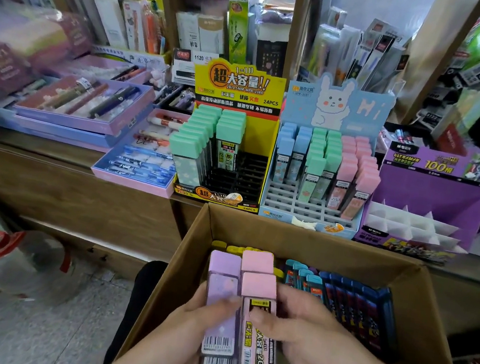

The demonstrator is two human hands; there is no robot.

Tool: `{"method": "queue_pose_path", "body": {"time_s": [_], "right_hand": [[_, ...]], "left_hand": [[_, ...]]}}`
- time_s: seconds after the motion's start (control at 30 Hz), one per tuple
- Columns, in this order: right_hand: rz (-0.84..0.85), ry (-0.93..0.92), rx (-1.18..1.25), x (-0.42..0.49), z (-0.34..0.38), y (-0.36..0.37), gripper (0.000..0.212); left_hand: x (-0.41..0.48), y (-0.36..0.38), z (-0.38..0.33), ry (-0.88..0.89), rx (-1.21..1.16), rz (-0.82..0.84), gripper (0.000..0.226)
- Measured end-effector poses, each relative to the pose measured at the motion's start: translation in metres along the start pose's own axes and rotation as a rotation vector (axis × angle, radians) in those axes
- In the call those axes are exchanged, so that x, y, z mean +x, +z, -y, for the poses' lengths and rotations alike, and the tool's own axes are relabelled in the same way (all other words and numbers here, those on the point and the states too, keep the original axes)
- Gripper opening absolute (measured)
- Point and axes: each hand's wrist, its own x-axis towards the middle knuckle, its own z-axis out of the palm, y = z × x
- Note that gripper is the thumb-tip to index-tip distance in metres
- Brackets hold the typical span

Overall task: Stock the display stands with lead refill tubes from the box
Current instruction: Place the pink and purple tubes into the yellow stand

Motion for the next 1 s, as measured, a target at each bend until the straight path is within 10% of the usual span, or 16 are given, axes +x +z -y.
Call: {"method": "queue_pose_path", "body": {"time_s": [0.27, 0.67, 0.87, 1.0], "right_hand": [[-0.244, -0.108, -0.112, 0.003, 0.014, -0.004, 0.030], [-0.229, -0.196, -0.304, 0.008, 0.032, -0.004, 0.001], [-0.247, -0.329, -0.228, 0.012, 0.051, -0.001, 0.038], [-0.231, -0.486, -0.318, 0.015, 0.068, -0.001, 0.021]], "left_hand": [[0.004, 0.007, -0.008, -0.007, 0.022, 0.074, 0.024], [0.008, 0.006, -0.024, 0.194, 0.223, 0.003, 0.049], [0.008, -0.006, -0.032, 0.288, 0.133, -0.065, 0.026], [0.008, -0.015, -0.041, 0.323, 0.096, -0.088, 0.040]]}}
